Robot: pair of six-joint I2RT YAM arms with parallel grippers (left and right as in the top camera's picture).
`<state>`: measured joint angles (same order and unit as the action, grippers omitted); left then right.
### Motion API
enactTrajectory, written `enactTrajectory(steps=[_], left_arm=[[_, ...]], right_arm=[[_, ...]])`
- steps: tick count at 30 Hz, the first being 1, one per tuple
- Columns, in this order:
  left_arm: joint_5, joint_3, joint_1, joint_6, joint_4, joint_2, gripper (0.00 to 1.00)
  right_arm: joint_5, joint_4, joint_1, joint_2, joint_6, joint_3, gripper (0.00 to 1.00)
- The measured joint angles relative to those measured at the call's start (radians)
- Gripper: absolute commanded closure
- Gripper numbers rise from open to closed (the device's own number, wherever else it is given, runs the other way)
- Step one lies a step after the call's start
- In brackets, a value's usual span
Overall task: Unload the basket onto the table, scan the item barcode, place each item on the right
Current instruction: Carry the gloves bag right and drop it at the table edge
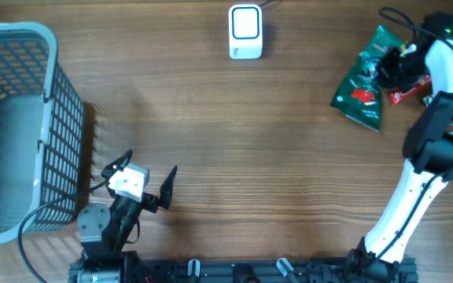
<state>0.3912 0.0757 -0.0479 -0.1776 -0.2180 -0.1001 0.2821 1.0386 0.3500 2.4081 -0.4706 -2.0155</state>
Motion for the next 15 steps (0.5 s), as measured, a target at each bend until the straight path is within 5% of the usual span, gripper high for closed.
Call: enactTrajectory(steps=[8,9,10,11,12,15], left_arm=[[0.000,0.000,0.000,0.000,0.000,0.000,0.00],[0.000,0.000,0.000,0.000,0.000,0.000,0.00],[0.000,0.000,0.000,0.000,0.000,0.000,0.00],[0.000,0.000,0.000,0.000,0.000,0.000,0.00],[0.000,0.000,0.000,0.000,0.000,0.000,0.00],[0.000,0.000,0.000,0.000,0.000,0.000,0.00]], right_arm=[[-0.051,0.028,0.170,0.000,0.013,0.000,0.91],[-0.050,0.029,0.185,0.000,0.016,0.000,0.83],[-0.042,0.034,0.202,0.000,0.025,-0.002,0.39],[-0.023,0.050,0.218,0.000,0.042,-0.011,0.11],[-0.005,0.078,0.224,0.000,0.058,-0.031,0.00],[0.014,0.182,0.219,0.001,0.088,-0.130,0.01]])
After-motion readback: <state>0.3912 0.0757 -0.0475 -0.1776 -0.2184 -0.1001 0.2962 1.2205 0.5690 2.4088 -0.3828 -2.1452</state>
